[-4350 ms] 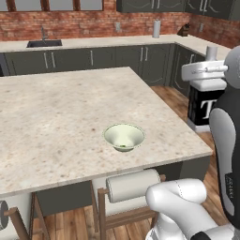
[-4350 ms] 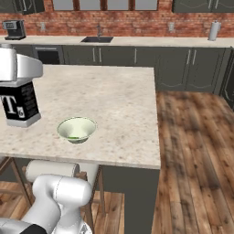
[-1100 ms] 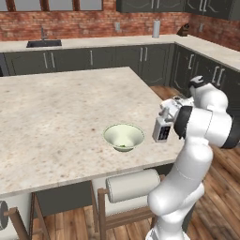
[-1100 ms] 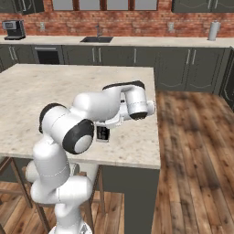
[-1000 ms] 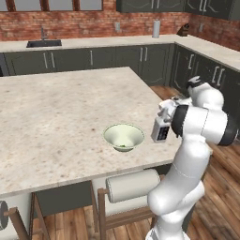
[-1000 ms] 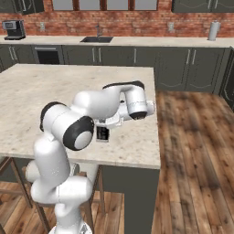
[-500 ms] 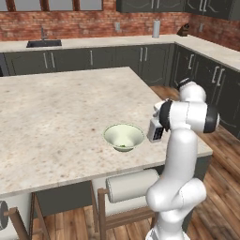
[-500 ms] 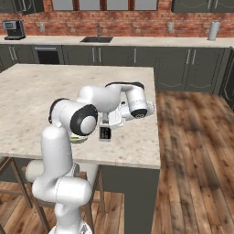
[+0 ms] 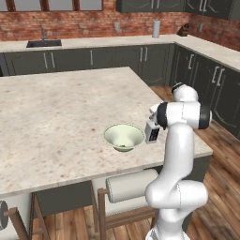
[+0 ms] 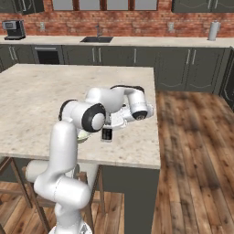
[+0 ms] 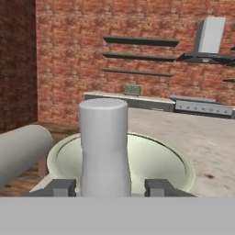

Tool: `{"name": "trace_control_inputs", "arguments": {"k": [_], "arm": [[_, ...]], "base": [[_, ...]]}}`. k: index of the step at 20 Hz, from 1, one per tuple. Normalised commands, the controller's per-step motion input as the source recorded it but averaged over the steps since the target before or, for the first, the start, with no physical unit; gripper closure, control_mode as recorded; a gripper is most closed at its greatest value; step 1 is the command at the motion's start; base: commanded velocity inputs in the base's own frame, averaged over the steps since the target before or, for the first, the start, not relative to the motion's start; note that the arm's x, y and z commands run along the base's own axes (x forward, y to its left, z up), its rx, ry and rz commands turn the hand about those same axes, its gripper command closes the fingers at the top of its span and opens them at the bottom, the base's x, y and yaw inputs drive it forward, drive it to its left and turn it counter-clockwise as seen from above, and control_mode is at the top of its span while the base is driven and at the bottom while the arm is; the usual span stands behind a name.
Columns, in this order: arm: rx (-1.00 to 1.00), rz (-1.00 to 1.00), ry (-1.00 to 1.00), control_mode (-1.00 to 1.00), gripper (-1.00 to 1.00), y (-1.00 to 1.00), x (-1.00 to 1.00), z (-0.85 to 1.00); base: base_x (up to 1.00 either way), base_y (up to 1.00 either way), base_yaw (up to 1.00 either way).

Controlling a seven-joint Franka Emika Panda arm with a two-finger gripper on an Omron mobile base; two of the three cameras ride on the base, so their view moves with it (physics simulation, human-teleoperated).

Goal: There is a bowl on the dining counter. Grab a lemon wedge from the fridge and place it in the bowl. Then get the liquor bottle and glass cup from the cabinet and place them next to the bowl.

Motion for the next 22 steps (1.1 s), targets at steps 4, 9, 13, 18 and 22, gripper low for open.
{"name": "trace_control_inputs", "arguments": {"k": [4, 9, 13, 18, 22], "arm": [[0.0, 0.0, 0.0, -1.0, 1.0, 0.08, 0.38, -0.34], [0.0, 0.0, 0.0, -1.0, 1.0, 0.06, 0.3, -0.38], [-0.02, 0.0, -0.02, -1.0, 1.0, 0.0, 0.01, -0.4], [-0.05, 0.0, -0.08, -1.0, -1.0, 0.02, -0.09, -0.28], [-0.03, 0.0, -0.13, -1.0, -1.0, 0.0, -0.08, -0.02]], "base": [[0.0, 0.0, 0.0], [0.0, 0.0, 0.0], [0.0, 0.0, 0.0], [0.0, 0.0, 0.0], [0.0, 0.0, 0.0]]}}
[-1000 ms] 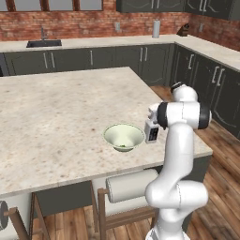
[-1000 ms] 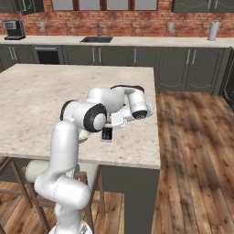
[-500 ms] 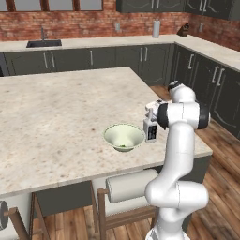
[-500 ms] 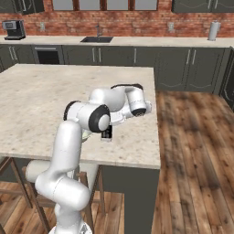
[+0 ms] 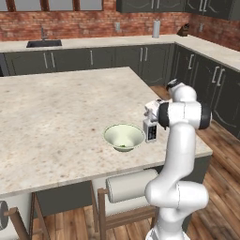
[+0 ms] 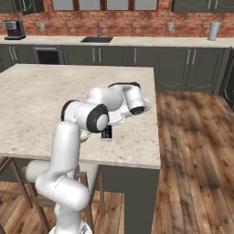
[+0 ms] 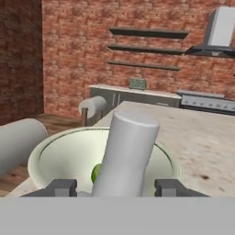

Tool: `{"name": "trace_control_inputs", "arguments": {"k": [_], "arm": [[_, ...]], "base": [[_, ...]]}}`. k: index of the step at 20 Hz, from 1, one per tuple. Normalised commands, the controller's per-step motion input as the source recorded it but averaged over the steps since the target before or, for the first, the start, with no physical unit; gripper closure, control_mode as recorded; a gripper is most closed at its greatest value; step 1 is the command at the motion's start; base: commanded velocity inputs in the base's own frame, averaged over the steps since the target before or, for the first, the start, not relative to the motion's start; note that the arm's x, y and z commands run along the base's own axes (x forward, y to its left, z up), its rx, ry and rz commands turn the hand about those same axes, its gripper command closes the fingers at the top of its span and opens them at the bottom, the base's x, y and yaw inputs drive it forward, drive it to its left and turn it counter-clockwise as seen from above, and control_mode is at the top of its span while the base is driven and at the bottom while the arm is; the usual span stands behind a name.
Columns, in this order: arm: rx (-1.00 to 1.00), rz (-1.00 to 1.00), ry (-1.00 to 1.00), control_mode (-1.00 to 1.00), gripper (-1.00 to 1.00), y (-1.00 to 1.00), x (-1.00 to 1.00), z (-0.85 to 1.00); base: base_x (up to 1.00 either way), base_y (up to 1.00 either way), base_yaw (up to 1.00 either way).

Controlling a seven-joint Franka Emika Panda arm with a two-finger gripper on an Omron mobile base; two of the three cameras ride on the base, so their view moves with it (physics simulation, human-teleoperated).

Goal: There is a bowl on the dining counter. Grab a lemon wedge from the fridge and place it in the bowl. Then get the liquor bottle and glass cup from the cabinet and place them next to the bowl.

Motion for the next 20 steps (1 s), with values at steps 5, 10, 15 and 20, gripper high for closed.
{"name": "trace_control_inputs", "arguments": {"k": [5, 10, 15, 20], "arm": [[0.0, 0.0, -0.16, -1.0, -1.0, 0.0, -0.06, 0.06], [0.0, 0.0, -0.18, -1.0, -1.0, 0.0, 0.0, 0.33], [0.0, 0.0, -0.16, -1.0, -1.0, 0.0, 0.0, 0.71], [0.0, 0.0, -0.11, -1.0, -1.0, 0.0, -0.16, 0.99]], "base": [[0.0, 0.0, 0.0], [0.0, 0.0, 0.0], [0.0, 0.0, 0.0], [0.0, 0.0, 0.0]]}}
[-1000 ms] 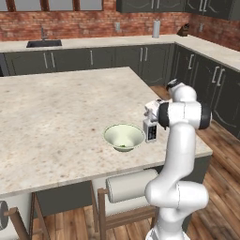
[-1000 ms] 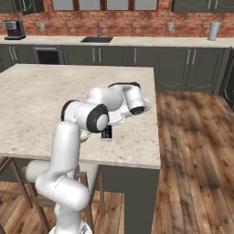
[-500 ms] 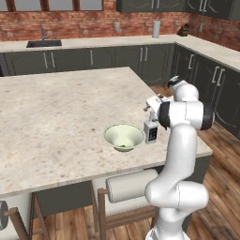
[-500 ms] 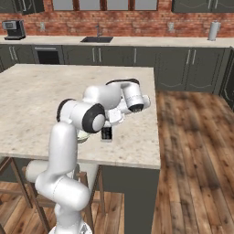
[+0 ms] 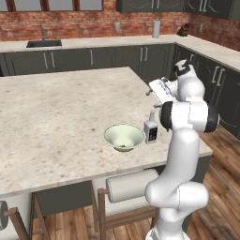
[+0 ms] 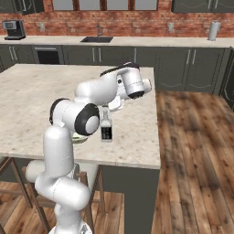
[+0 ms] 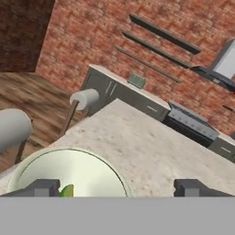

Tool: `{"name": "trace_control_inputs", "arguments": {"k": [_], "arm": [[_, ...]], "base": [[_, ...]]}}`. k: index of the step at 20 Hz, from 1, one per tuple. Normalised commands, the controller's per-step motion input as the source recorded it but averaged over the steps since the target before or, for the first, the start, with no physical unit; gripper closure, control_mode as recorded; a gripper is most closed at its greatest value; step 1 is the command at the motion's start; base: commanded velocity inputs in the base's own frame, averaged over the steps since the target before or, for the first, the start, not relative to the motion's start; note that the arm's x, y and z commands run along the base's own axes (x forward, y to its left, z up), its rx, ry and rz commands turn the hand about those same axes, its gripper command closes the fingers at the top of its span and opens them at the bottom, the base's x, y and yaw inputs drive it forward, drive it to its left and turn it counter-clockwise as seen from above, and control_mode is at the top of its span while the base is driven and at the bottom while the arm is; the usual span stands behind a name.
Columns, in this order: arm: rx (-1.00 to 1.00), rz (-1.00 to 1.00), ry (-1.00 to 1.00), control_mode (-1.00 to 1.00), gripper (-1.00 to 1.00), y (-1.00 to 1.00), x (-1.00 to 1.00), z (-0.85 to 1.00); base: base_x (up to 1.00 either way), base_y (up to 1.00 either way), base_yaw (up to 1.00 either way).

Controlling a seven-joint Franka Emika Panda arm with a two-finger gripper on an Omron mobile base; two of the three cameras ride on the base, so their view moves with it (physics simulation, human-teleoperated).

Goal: There is a bowl on the dining counter. Grab a lemon wedge from the fridge and place it in the bowl. Then get the liquor bottle and glass cup from the cabinet and place them next to the bowl.

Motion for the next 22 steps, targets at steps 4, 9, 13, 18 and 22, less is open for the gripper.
{"name": "trace_control_inputs", "arguments": {"k": [4, 9, 13, 18, 22], "arm": [[0.0, 0.0, -0.17, -1.0, -1.0, 0.06, -0.78, 1.0], [-0.05, -0.01, -0.16, -1.0, -1.0, 0.37, -0.96, 1.0], [-0.08, -0.12, -0.04, -1.0, -1.0, 0.48, -0.87, 1.0], [-0.09, -0.15, 0.0, -1.0, -1.0, 0.44, -0.62, 0.97], [-0.11, -0.26, 0.0, -1.0, -1.0, 0.38, -0.48, 0.72]], "base": [[0.0, 0.0, 0.0], [0.0, 0.0, 0.0], [0.0, 0.0, 0.0], [0.0, 0.0, 0.0], [0.0, 0.0, 0.0]]}}
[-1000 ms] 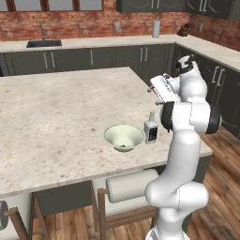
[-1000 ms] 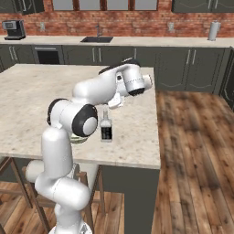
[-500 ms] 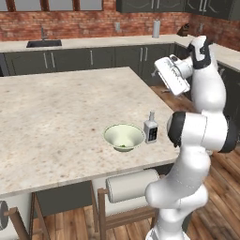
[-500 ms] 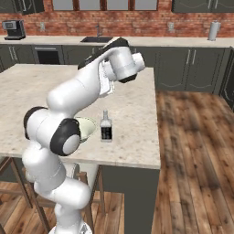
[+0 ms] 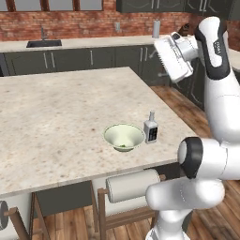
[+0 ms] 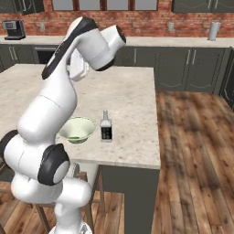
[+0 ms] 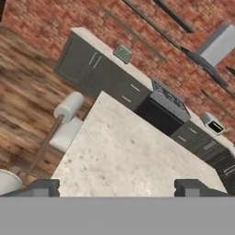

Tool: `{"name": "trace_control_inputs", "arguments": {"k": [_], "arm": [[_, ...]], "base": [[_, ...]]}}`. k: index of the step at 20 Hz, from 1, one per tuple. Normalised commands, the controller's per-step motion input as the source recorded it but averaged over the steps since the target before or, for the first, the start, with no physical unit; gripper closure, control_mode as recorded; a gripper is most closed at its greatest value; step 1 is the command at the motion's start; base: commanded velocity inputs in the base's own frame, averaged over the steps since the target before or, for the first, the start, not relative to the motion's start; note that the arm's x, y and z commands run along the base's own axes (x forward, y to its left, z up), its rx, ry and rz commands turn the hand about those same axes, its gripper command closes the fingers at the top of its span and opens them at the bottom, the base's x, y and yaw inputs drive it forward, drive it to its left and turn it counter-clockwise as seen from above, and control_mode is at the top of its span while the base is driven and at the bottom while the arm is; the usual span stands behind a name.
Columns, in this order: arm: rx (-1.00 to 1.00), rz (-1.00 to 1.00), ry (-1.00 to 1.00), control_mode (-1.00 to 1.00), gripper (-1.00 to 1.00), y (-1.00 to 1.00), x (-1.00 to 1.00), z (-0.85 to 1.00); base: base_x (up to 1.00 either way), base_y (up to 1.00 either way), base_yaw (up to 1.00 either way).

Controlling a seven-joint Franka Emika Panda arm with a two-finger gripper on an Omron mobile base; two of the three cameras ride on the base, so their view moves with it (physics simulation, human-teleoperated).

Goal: There is a bowl on the dining counter. Grab a lemon wedge from the fridge and place it in the bowl. Then get the liquor bottle and glass cup from the cabinet and place them next to the bowl.

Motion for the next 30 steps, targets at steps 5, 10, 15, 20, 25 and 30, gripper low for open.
{"name": "trace_control_inputs", "arguments": {"k": [5, 10, 15, 20, 25, 30], "arm": [[-0.11, -0.5, 0.11, -1.0, -1.0, 0.18, -0.55, 0.29], [-0.09, -0.68, 0.27, -1.0, -1.0, 0.0, -0.55, 0.0], [-0.04, -0.81, 0.34, -1.0, -1.0, 0.01, -0.41, -0.1], [0.01, -0.86, 0.14, -1.0, -1.0, 0.02, -0.57, -0.16], [0.1, -0.83, 0.14, -1.0, -1.0, 0.0, -0.57, -0.13], [0.17, -0.65, 0.13, -1.0, -1.0, 0.0, -0.47, -0.24]], "base": [[0.0, 0.0, 0.0], [0.0, 0.0, 0.0], [0.0, 0.0, 0.0], [0.0, 0.0, 0.0], [0.0, 0.0, 0.0], [0.0, 0.0, 0.0]]}}
